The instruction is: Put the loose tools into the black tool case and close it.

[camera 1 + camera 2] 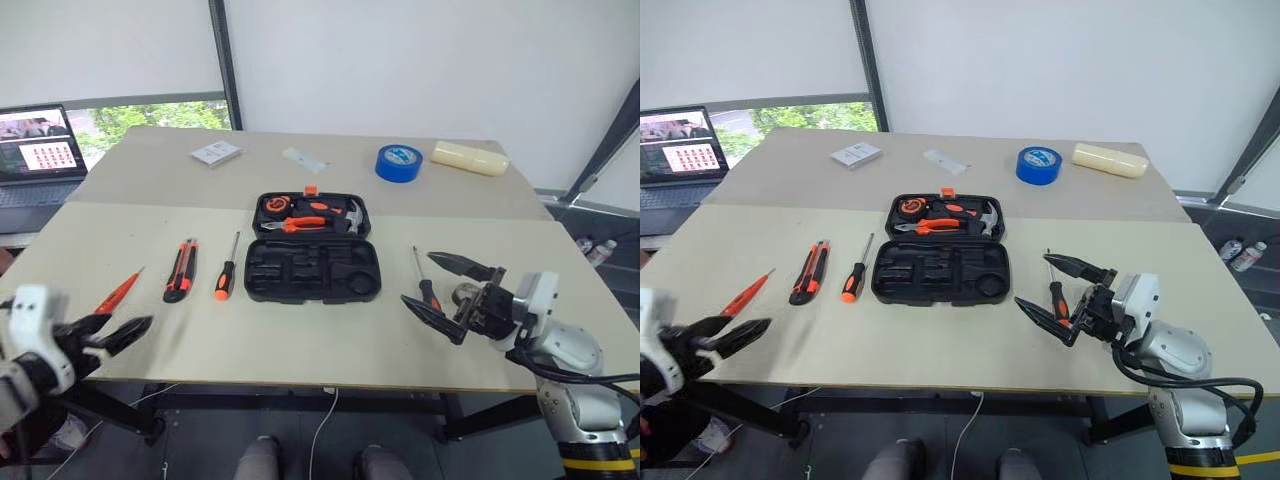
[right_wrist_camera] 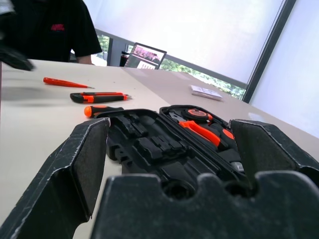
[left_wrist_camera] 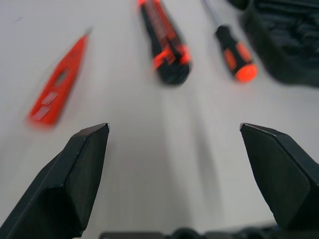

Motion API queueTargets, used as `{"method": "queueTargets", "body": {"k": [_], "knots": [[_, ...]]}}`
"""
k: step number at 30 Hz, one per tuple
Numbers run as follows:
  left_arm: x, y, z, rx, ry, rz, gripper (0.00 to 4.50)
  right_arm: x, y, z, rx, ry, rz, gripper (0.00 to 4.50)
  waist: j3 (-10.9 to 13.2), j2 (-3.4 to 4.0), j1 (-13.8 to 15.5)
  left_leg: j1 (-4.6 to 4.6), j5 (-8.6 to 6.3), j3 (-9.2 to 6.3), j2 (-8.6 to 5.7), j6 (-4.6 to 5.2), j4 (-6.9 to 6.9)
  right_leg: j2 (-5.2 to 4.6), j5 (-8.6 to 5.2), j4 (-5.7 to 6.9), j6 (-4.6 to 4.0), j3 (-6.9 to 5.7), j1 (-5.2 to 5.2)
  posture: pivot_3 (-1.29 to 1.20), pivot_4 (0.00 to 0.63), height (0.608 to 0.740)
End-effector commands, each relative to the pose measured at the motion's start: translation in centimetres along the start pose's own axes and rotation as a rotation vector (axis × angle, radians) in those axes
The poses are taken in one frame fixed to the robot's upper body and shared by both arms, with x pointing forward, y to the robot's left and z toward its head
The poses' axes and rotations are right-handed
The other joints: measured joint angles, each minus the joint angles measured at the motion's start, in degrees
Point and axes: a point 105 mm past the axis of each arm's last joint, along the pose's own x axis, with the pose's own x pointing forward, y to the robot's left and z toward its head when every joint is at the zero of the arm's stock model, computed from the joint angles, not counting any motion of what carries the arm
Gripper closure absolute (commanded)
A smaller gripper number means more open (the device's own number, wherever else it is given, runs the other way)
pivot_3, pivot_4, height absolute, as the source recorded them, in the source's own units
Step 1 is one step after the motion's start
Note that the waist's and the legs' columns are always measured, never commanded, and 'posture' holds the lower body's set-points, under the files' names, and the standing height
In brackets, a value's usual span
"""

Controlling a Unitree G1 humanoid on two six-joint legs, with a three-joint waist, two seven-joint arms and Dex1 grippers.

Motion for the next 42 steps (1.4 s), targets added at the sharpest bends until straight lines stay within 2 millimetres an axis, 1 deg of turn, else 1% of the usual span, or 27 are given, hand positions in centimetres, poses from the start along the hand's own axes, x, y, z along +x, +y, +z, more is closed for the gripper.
{"method": "queueTargets", "body": {"k": [1,4,7,9,15,19,22,26,27,28,30,33,35,38,39,40,42], "knots": [[3.0,-1.9,0.5,0.034,0.060,0.019,0.00,0.0,-0.3,0.5,-0.040,0.000,0.007,0.05,0.0,-0.01,0.0,-0.05,0.09,-0.01,0.00,0.13,0.00,0.09,0.07,0.00,0.05,0.03,0.00,0.00,0.150,0.740],[5.7,-2.3,1.0,0.024,0.070,0.058,0.00,0.1,-0.3,0.4,-0.040,0.004,0.005,0.05,0.0,0.00,-0.1,-0.06,0.28,-0.02,-0.01,0.43,-0.01,0.19,0.35,0.04,0.17,0.13,-0.01,0.00,0.150,0.740],[7.2,-2.5,1.5,0.016,0.065,0.066,0.00,0.1,-0.2,0.5,-0.042,0.004,0.001,0.05,0.0,-0.01,-0.6,-0.08,0.29,-0.02,-0.01,0.45,-0.05,0.25,0.33,0.05,0.17,0.22,-0.05,0.00,0.150,0.740],[8.1,-2.6,1.3,0.010,0.080,0.067,0.00,0.1,-0.1,0.5,-0.044,0.004,-0.006,0.05,0.0,-0.02,-0.8,-0.09,0.29,-0.02,-0.01,0.45,-0.09,0.27,0.33,0.05,0.17,0.24,-0.06,0.00,0.150,0.740],[10.7,-3.4,1.0,-0.018,0.069,0.006,0.00,0.0,0.1,0.7,-0.048,0.002,-0.023,0.05,0.0,-0.02,-0.6,-0.09,0.29,-0.02,-0.06,0.44,-0.01,0.22,0.32,0.04,0.20,0.24,-0.03,0.00,0.150,0.740],[11.8,-4.2,0.7,-0.015,0.088,-0.048,0.00,-0.1,0.3,0.8,-0.047,0.005,-0.025,0.05,0.0,-0.02,-0.3,-0.09,0.30,-0.02,-0.07,0.42,0.02,0.21,0.36,0.05,0.26,0.23,-0.02,0.00,0.150,0.740],[12.3,-3.5,0.3,0.008,0.101,-0.022,0.00,-0.1,0.3,0.9,-0.047,0.008,-0.026,0.05,0.0,-0.01,0.0,-0.09,0.29,-0.02,-0.08,0.41,0.08,0.19,0.38,0.04,0.30,0.24,0.01,0.00,0.150,0.740],[12.7,-3.1,0.1,0.012,0.091,-0.019,0.99,-0.1,0.5,1.0,-0.044,0.010,-0.026,0.00,0.0,0.00,0.1,-0.09,0.29,-0.02,-0.08,0.40,0.09,0.19,0.39,0.04,0.32,0.24,0.03,0.00,0.150,0.740],[12.8,-3.1,0.0,0.016,0.088,-0.021,1.53,-0.1,0.5,1.0,-0.043,0.011,-0.026,0.00,0.0,0.00,0.1,-0.09,0.29,-0.02,-0.08,0.40,0.10,0.19,0.39,0.04,0.33,0.24,0.03,0.00,0.150,0.740],[12.9,-3.1,0.0,0.020,0.081,-0.030,1.78,-0.1,0.5,1.0,-0.040,0.013,-0.023,0.00,0.0,0.00,0.1,-0.08,0.29,-0.02,-0.08,0.40,0.10,0.19,0.40,0.04,0.34,0.24,0.03,0.00,0.150,0.740],[13.0,-3.0,0.2,0.039,0.048,-0.042,2.57,-0.1,0.7,0.8,-0.023,0.021,-0.013,0.00,0.0,0.00,0.1,-0.09,0.29,-0.02,-0.08,0.39,0.11,0.19,0.41,0.04,0.34,0.24,0.03,0.00,0.150,0.740],[13.1,-2.5,1.0,0.042,-0.011,-0.035,3.57,-0.1,0.8,0.8,-0.017,0.029,-0.008,0.00,0.0,0.00,0.1,-0.09,0.29,-0.02,-0.07,0.39,0.10,0.19,0.42,0.04,0.33,0.24,0.03,0.00,0.150,0.740],[12.4,-2.3,2.6,0.037,-0.109,-0.063,3.60,-0.1,0.8,0.9,-0.022,0.033,-0.002,0.00,0.0,0.00,0.1,-0.09,0.29,-0.02,-0.07,0.40,0.10,0.19,0.42,0.04,0.33,0.24,0.03,0.00,0.150,0.740],[10.0,-3.1,5.8,0.070,-0.282,-0.171,3.60,-0.3,0.4,1.4,-0.043,0.034,-0.011,0.00,0.0,-0.02,-0.2,-0.19,0.30,-0.02,-0.06,0.40,0.10,0.19,0.45,0.02,0.29,0.24,-0.07,0.00,0.150,0.740],[9.1,-3.6,6.7,0.131,-0.337,-0.224,3.60,-0.5,0.0,1.6,-0.051,0.034,-0.024,0.00,0.0,-0.03,-0.2,-0.23,0.30,-0.02,-0.06,0.41,0.10,0.19,0.46,0.01,0.28,0.25,-0.09,0.00,0.150,0.740],[8.6,-4.0,7.3,0.175,-0.368,-0.259,3.60,-0.6,-0.2,1.7,-0.056,0.034,-0.032,0.00,0.0,-0.03,-0.2,-0.24,0.30,-0.02,-0.06,0.41,0.10,0.19,0.45,-0.01,0.28,0.25,-0.09,0.00,0.150,0.740],[8.1,-5.7,8.1,0.351,-0.412,-0.366,3.60,-0.8,-0.7,1.9,-0.062,0.039,-0.045,0.00,0.0,-0.03,-0.1,-0.26,0.30,-0.01,-0.07,0.41,0.06,0.19,0.45,-0.06,0.27,0.25,-0.09,0.00,0.150,0.740]]}}
